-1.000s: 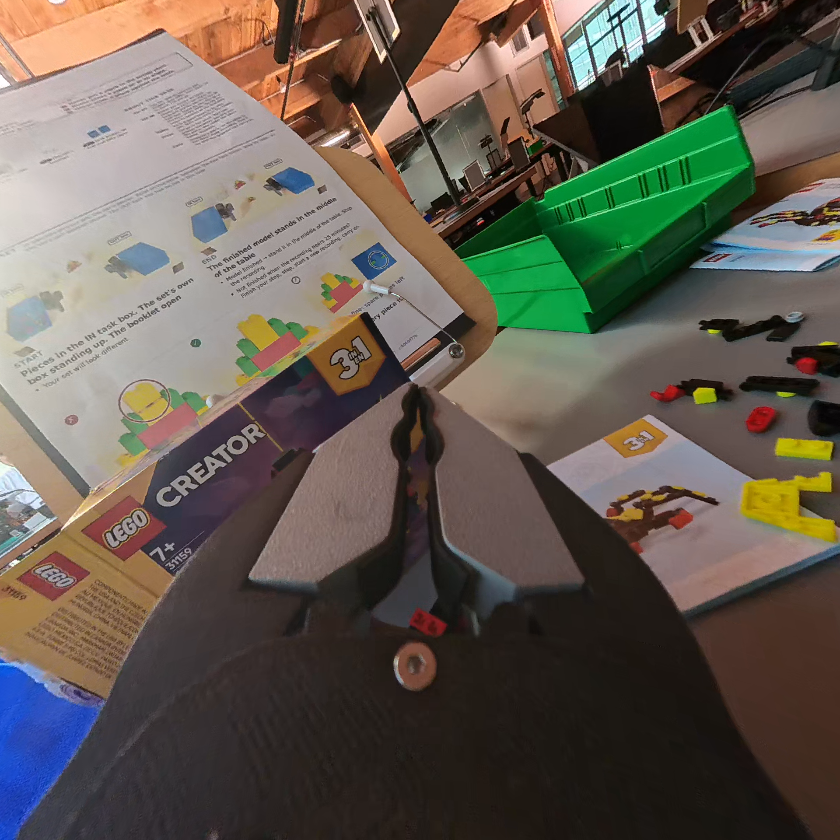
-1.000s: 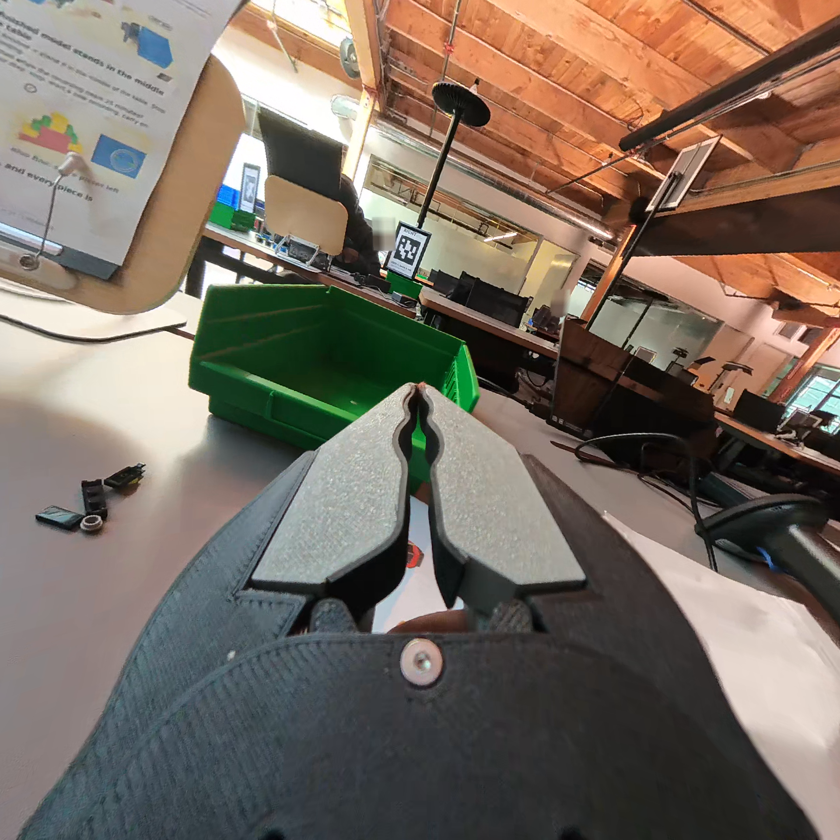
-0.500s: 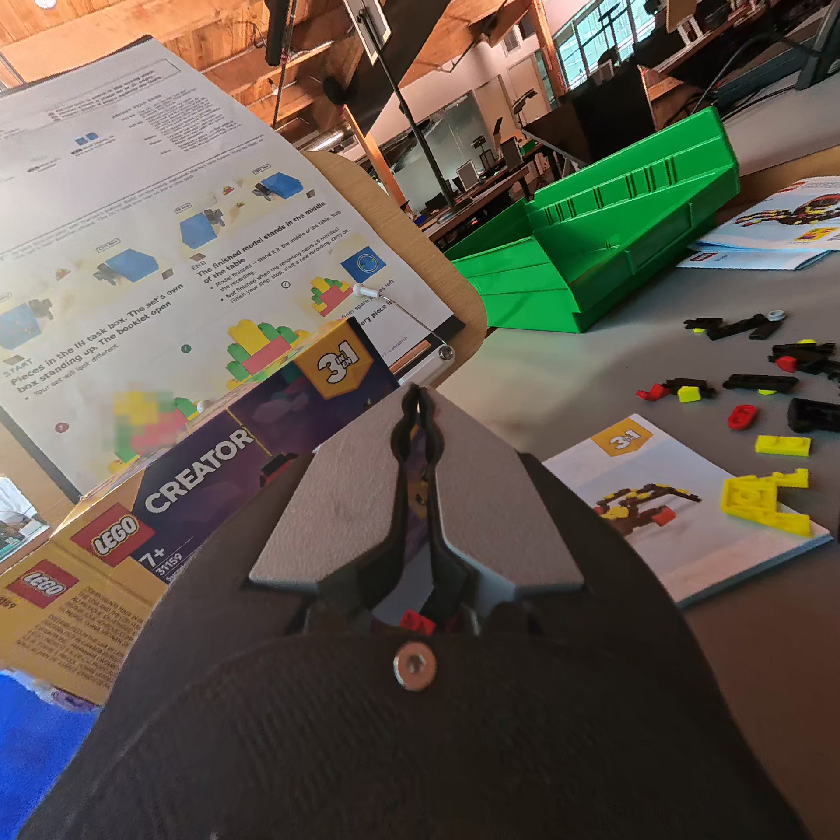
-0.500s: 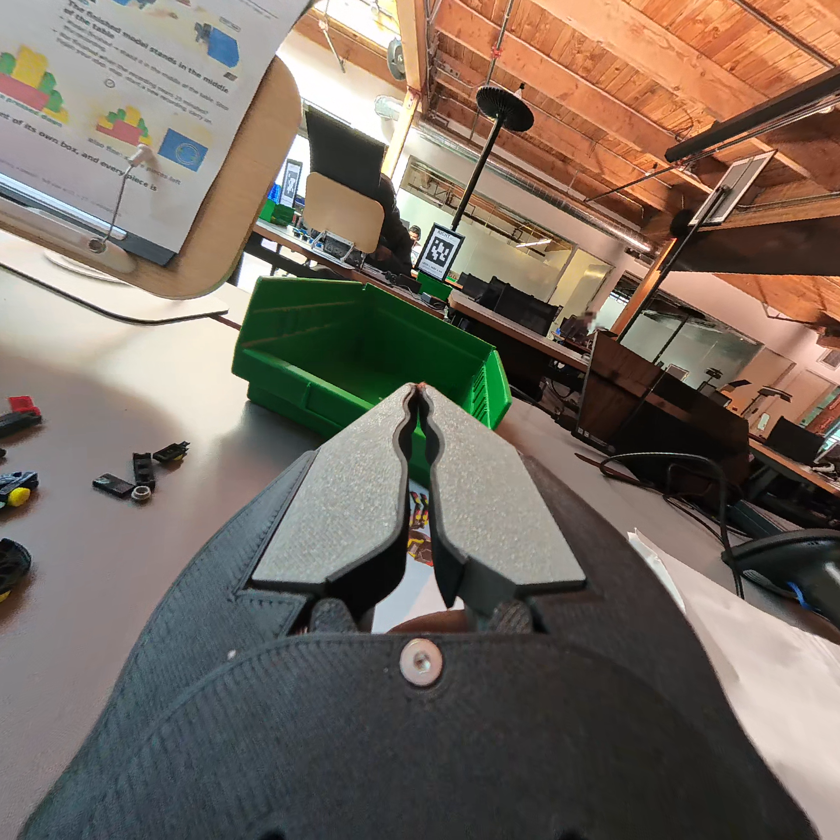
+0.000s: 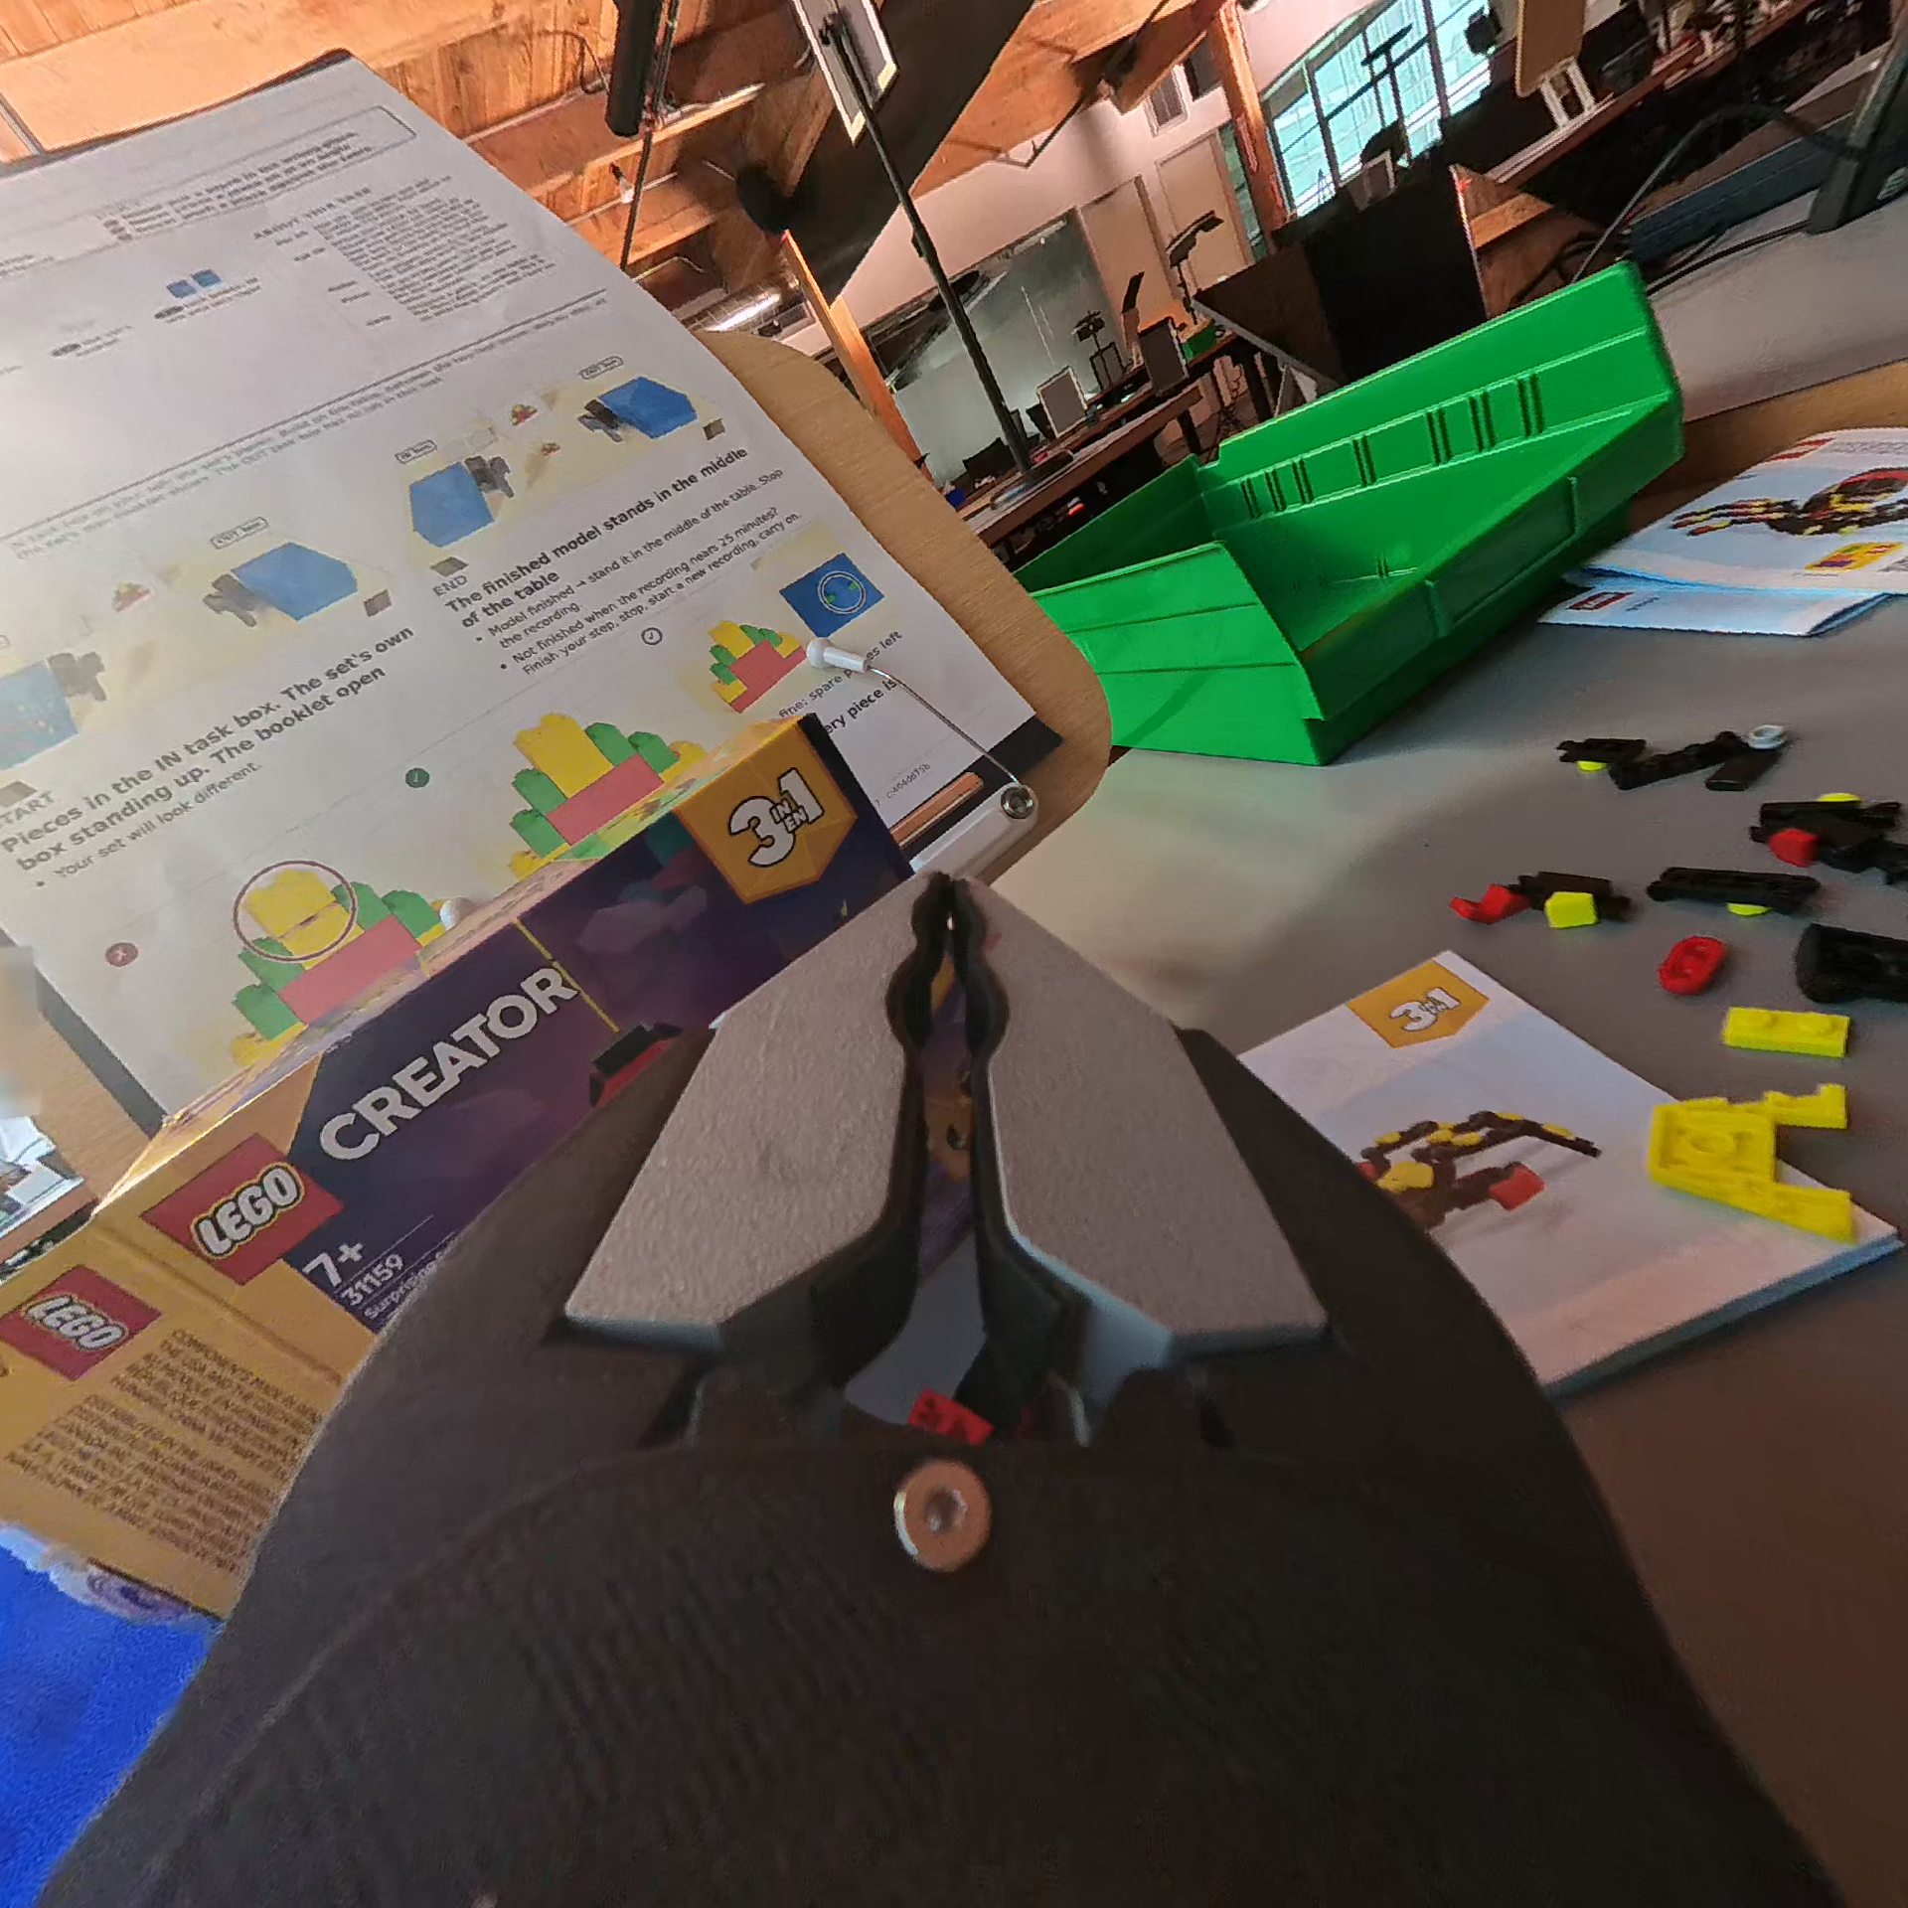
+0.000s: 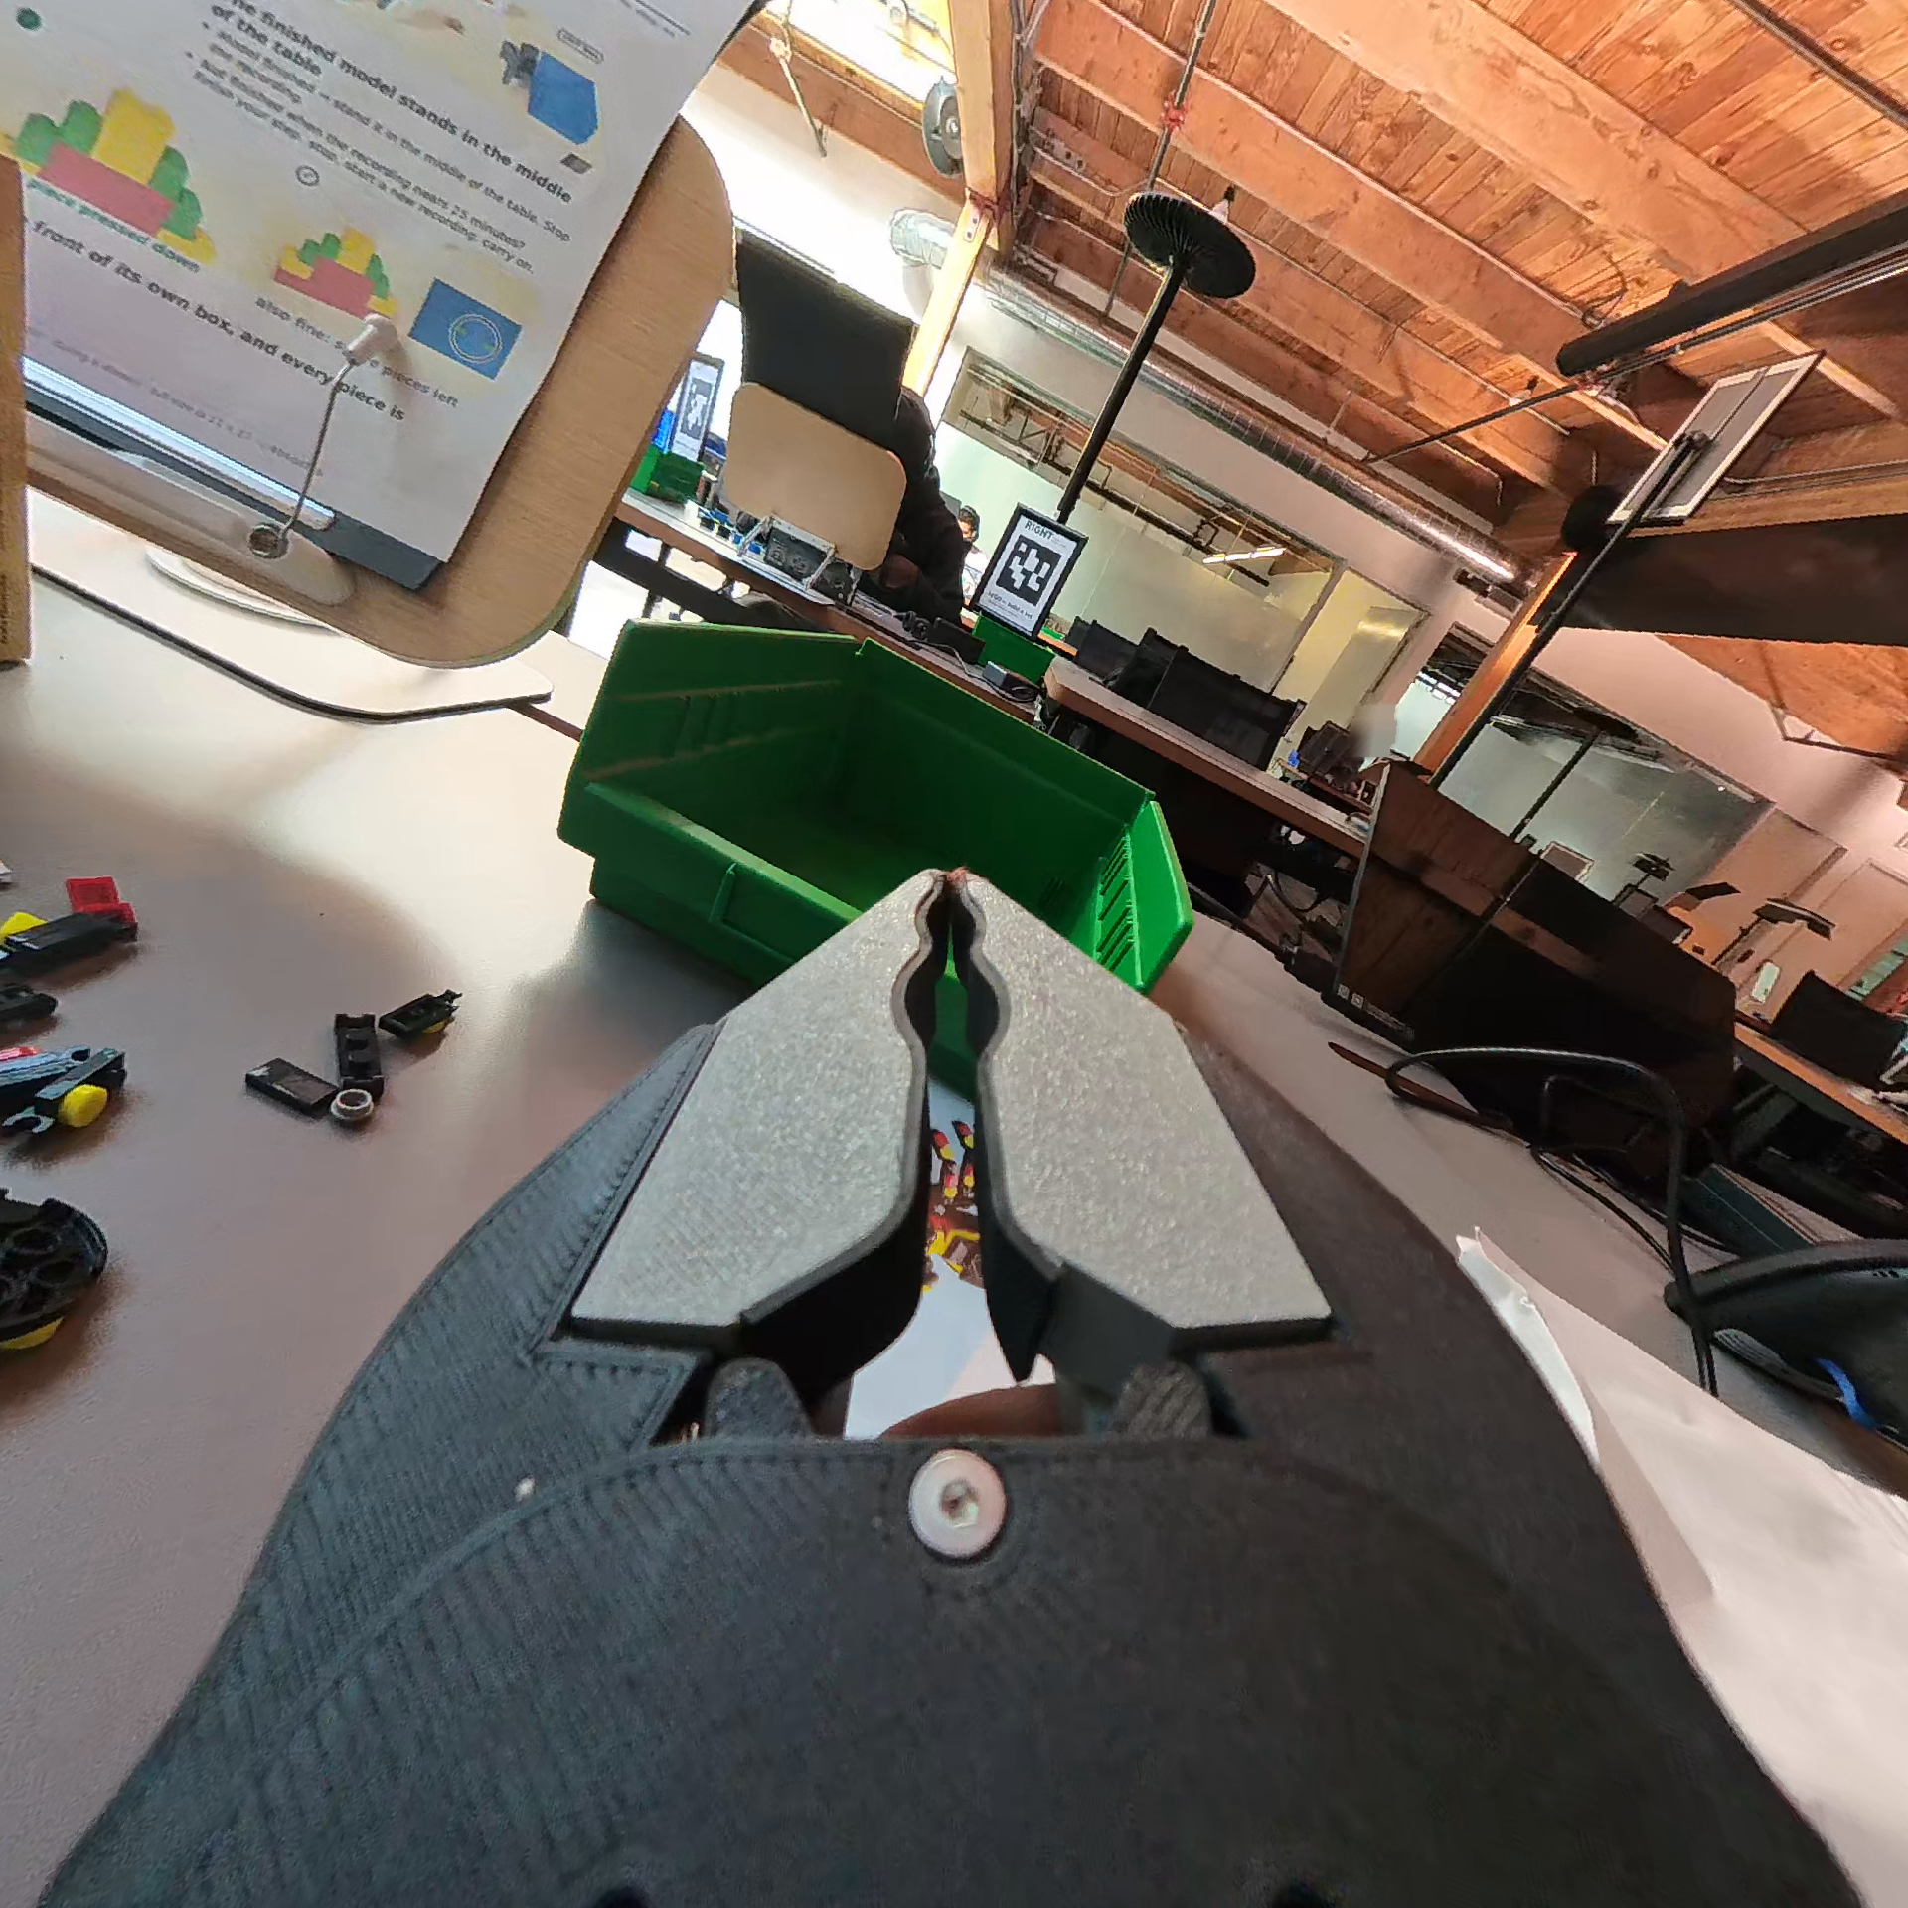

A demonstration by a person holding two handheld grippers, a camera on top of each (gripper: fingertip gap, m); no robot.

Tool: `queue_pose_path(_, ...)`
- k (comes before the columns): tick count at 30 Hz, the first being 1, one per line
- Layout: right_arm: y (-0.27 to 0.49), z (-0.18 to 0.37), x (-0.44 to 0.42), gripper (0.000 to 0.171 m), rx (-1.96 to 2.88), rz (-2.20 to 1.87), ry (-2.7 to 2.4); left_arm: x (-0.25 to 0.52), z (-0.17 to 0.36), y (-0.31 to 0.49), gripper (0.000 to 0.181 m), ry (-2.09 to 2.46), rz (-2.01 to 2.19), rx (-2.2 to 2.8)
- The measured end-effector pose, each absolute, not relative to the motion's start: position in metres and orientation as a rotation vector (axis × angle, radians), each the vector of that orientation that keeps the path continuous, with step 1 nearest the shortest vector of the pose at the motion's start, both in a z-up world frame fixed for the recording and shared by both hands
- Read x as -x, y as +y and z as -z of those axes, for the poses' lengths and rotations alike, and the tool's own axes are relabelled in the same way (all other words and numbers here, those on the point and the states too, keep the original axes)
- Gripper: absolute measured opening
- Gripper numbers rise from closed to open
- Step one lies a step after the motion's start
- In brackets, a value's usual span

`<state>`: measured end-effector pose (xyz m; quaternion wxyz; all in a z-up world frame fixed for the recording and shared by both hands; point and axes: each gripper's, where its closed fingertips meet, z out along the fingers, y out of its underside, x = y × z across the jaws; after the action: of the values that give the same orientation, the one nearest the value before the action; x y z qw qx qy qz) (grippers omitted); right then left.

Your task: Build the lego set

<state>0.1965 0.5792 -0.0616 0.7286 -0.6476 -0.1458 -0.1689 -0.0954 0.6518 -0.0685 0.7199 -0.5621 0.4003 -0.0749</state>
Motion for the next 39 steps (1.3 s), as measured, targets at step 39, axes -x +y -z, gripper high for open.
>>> queue_pose_path(39, 0.554, 0.097, -0.097, 0.009, 1.585, -0.158, -0.778, 0.089, 0.074, 0.646, 0.0, 0.941, 0.136, 1.23)
